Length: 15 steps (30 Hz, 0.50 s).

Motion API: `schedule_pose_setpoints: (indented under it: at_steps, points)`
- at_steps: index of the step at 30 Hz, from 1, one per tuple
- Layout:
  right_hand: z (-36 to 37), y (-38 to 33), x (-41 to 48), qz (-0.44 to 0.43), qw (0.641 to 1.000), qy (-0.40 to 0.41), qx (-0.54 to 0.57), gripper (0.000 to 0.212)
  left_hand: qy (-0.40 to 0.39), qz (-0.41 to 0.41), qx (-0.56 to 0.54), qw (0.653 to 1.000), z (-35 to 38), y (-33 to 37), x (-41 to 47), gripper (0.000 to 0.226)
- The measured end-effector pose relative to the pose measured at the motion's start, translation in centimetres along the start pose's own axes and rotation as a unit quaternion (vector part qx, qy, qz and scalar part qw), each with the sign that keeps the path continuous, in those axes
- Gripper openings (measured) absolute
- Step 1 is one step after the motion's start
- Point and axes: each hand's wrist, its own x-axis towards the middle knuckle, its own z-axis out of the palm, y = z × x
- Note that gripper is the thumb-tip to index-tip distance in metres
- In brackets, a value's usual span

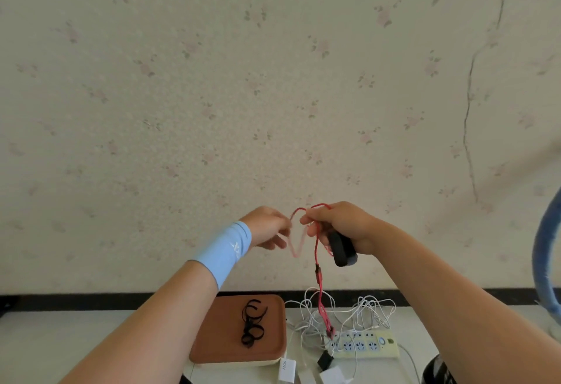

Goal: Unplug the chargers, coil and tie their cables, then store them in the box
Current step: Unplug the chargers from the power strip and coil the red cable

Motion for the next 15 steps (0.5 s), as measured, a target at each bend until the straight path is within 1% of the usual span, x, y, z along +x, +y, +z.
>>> schedule_pose_setpoints:
  at_steps: [2, 3, 5, 6, 8, 10, 11, 12, 14, 15]
  points:
    - [0.1, -0.1, 0.0, -0.003, 1.000, 0.009, 0.028, 0.024, -0.119, 0.027, 0.002, 0.993, 0.8, 0.1, -0.5, 0.025]
    - [0.1, -0.2, 0.1, -0.005, 0.999, 0.010, 0.045, 0.024, -0.157, 0.038, -0.005, 0.987, 1.3, 0.2, -0.6, 0.027]
    - [0.1, -0.3, 0.2, -0.007, 0.998, 0.013, 0.066, 0.023, -0.178, 0.057, 0.000, 0.982, 2.1, 0.4, -0.6, 0.026]
    - [0.1, -0.3, 0.2, -0.007, 0.998, 0.020, 0.060, 0.025, -0.170, 0.064, 0.003, 0.983, 2.3, 0.5, -0.5, 0.024]
    - [0.0, -0.1, 0.3, 0.000, 0.998, 0.053, 0.032, 0.035, -0.122, 0.063, -0.029, 0.990, 2.5, 0.6, -0.4, 0.022]
    - [-0.4, 0.3, 0.4, 0.020, 0.996, 0.090, -0.002, 0.048, -0.047, 0.044, -0.130, 0.989, 2.1, 0.8, 0.0, 0.020]
    - [-0.5, 0.4, 0.4, 0.028, 0.995, 0.092, -0.018, 0.051, -0.014, 0.034, -0.207, 0.978, 1.7, 0.9, 0.2, 0.020]
    - [-0.5, 0.6, 0.4, 0.033, 0.996, 0.076, -0.033, 0.049, 0.011, 0.027, -0.292, 0.956, 1.2, 1.0, 0.5, 0.020]
    - [-0.4, 0.8, 0.2, 0.032, 0.998, 0.011, -0.048, 0.038, 0.034, 0.015, -0.439, 0.898, 0.5, 1.2, 1.0, 0.022]
    - [-0.3, 0.8, 0.1, 0.021, 0.998, -0.019, -0.060, 0.033, 0.035, 0.006, -0.490, 0.871, 0.2, 1.1, 1.1, 0.023]
